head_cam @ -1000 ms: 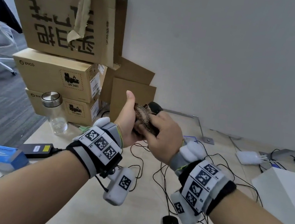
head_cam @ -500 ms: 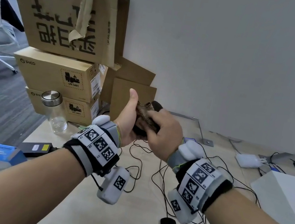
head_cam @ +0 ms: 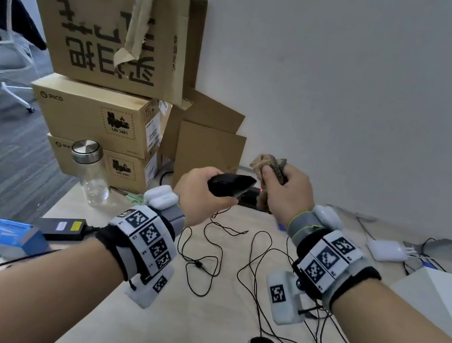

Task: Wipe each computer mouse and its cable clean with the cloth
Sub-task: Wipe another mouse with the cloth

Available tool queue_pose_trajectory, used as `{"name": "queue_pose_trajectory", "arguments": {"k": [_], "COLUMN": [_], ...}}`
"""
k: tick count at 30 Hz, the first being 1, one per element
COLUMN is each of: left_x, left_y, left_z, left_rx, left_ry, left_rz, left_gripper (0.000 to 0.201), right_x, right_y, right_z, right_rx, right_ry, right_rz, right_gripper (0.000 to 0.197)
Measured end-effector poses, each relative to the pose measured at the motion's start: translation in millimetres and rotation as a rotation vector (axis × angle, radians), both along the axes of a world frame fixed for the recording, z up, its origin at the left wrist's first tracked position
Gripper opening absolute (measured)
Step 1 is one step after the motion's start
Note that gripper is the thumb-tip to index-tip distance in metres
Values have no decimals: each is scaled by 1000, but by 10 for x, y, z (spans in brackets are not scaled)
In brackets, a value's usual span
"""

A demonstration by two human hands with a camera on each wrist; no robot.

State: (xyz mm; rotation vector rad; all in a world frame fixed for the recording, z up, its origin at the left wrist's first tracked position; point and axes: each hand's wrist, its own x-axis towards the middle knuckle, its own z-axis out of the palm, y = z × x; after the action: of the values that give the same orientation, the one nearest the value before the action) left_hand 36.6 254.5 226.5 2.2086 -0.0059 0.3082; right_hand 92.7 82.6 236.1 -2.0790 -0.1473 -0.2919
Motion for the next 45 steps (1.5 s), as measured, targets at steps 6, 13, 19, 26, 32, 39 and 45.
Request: {"name": "queue_pose_trajectory", "arguments": {"k": [6, 13, 19, 26, 32, 39, 45], "left_x": [42, -25, 33, 138, 180, 173, 145], "left_y": [-49, -13, -56, -91, -95, -59, 35], "left_z": [64, -9, -22, 115, 149, 16, 13], "left_rx": [356, -13, -39, 260, 440, 230, -335], "left_ry": [53, -157, -187, -98, -88, -99, 14], "left_rz": [30, -56, -52, 23, 73, 27, 68], "left_gripper": [13, 26, 33, 27, 19, 26, 36], "right_x": [-499, -52, 29, -226, -400, -98, 50], "right_y": [450, 122, 124, 307, 352, 232, -4], "right_z": [8, -54, -196, 1, 27, 18, -53], "right_rx": [-224, -71, 141, 152, -307, -22, 105], "right_ry": [-259, 24, 208, -46, -457, -31, -2], "right_rz": [253, 15, 10, 9, 197, 70, -153], "right_gripper": [24, 14, 35, 36, 11, 25, 30]}}
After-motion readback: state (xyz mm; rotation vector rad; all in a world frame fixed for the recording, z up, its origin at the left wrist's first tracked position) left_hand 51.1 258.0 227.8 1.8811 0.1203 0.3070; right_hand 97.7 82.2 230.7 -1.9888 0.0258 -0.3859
